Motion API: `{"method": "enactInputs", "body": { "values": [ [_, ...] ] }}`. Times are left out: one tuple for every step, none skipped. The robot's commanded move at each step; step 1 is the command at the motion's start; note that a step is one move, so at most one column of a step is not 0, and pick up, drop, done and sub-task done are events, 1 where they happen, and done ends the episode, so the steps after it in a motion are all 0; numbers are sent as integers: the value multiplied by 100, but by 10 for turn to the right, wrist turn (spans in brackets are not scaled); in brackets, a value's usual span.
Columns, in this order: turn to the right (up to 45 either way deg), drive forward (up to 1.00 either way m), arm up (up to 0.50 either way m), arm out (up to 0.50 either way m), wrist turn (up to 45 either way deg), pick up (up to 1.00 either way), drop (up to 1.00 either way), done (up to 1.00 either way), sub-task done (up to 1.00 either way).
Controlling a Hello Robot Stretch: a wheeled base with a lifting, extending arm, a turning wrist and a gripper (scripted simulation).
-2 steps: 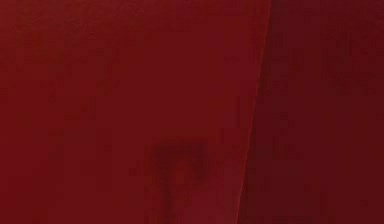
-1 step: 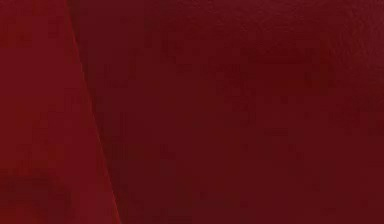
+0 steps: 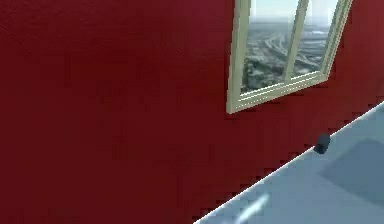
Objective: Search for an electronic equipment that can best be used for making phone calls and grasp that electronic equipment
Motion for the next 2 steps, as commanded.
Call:
{"method": "enactInputs", "body": {
  "values": [
    [450, 0, 0, 0, 0, 0, 0, 0, 0],
    [300, 0, 0, 0, 0, 0, 0, 0, 0]
  ]
}}
